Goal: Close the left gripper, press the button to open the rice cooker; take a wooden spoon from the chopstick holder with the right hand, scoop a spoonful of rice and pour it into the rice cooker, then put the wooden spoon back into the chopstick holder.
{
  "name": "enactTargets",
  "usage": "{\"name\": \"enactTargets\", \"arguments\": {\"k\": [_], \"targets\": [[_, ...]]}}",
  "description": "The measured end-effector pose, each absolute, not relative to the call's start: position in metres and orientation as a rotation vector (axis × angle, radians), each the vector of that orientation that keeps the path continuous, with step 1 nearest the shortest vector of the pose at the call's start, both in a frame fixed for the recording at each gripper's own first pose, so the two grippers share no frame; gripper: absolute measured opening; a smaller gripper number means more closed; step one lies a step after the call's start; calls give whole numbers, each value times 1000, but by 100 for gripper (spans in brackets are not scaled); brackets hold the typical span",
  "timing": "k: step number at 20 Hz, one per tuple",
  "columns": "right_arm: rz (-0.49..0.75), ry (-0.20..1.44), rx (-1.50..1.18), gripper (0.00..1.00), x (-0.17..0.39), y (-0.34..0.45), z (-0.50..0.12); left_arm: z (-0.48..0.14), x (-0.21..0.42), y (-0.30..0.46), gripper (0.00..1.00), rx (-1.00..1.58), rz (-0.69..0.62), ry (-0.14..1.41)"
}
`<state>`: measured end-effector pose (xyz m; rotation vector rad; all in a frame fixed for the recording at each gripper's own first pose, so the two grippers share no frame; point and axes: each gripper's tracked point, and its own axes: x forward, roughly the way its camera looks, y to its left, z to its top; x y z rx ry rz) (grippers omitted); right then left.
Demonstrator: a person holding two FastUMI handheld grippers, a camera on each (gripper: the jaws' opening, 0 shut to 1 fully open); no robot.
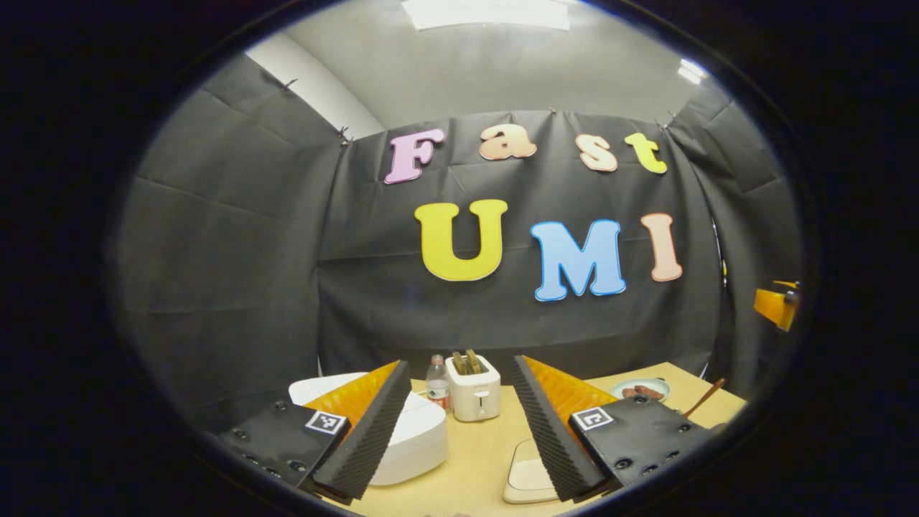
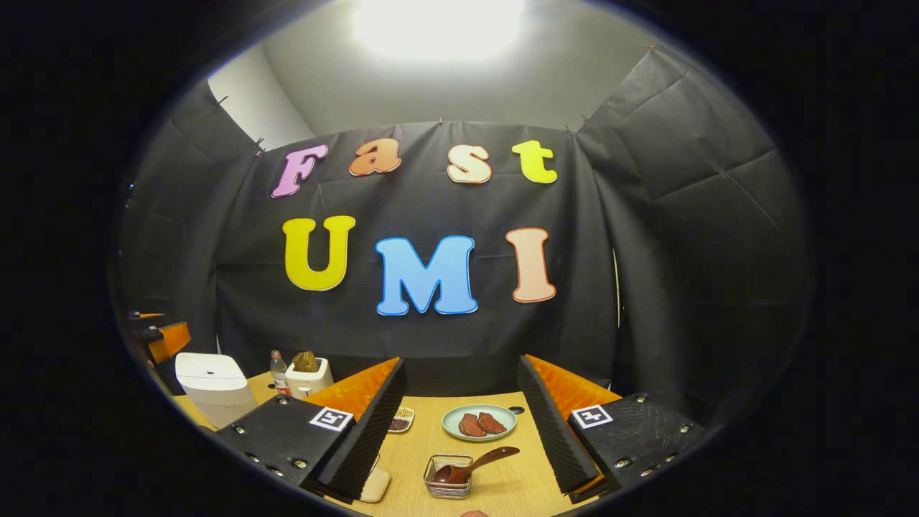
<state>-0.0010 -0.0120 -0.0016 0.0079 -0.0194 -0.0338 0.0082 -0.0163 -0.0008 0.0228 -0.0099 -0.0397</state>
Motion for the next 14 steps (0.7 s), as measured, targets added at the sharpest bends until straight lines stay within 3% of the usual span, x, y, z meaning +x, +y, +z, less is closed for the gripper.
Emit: {"name": "enactTargets", "arguments": {"k": [11, 13, 14], "targets": [[2, -25, 4, 95, 1, 0, 1, 1, 4, -6, 99, 33, -20, -18], [7, -23, 7, 95, 1, 2, 1, -2, 3, -6, 89, 39, -18, -6], [8, -25, 7, 95, 1, 2, 2, -2, 3, -4, 78, 42, -16, -4]]}}
